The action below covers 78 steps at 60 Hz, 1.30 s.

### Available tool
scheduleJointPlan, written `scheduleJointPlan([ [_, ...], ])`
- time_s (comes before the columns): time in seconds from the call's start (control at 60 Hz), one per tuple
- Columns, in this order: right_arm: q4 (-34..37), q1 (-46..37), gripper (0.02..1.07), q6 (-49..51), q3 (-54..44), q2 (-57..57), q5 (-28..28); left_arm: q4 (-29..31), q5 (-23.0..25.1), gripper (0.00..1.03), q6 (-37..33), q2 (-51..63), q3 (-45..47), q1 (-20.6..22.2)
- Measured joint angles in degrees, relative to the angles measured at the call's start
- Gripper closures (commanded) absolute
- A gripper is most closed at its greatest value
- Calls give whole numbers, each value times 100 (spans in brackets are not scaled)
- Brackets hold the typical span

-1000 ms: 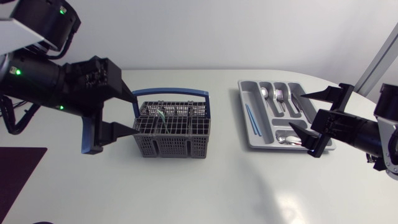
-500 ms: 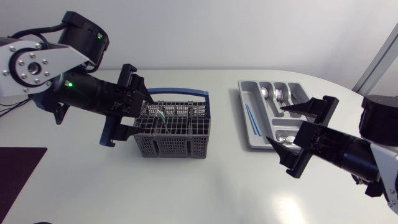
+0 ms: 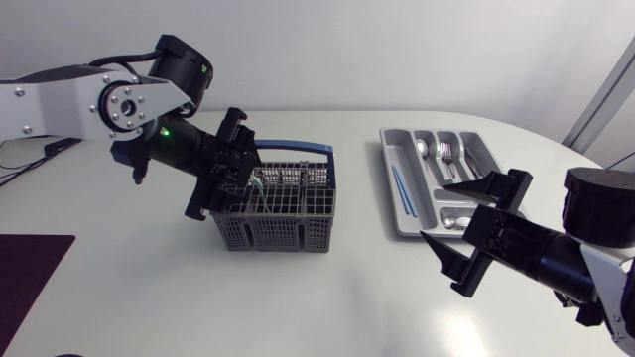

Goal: Unload the cutlery basket into the drawer organizer.

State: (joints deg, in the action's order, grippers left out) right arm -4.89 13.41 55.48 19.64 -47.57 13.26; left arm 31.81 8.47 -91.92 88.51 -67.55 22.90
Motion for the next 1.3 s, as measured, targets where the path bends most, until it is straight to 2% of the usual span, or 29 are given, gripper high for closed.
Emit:
scheduleJointPlan([
  [0.133, -9, 0, 10, -2, -15, 0, -2, -79, -13, 55, -118, 175, -74, 59],
  [0.25, -61, 0, 10, -2, -44, 0, 2, -146, -28, 85, -181, 280, -120, 81],
  [0.317, -87, 0, 10, -2, -77, 0, 17, -192, -46, 97, -225, 317, -131, 83],
  [0.35, -90, 0, 10, -2, -90, 0, 22, -199, -59, 100, -243, 330, -133, 92],
  [0.8, -122, 0, 10, -2, -195, 136, 39, -490, -439, 100, -260, 131, 85, 317],
  [1.017, -7, 0, 10, -13, -256, 428, 37, -925, -807, 100, -230, -551, 588, 496],
  [1.3, 369, 376, 10, -271, -258, 977, -256, -942, -1180, 100, 68, -1620, 999, 667],
])
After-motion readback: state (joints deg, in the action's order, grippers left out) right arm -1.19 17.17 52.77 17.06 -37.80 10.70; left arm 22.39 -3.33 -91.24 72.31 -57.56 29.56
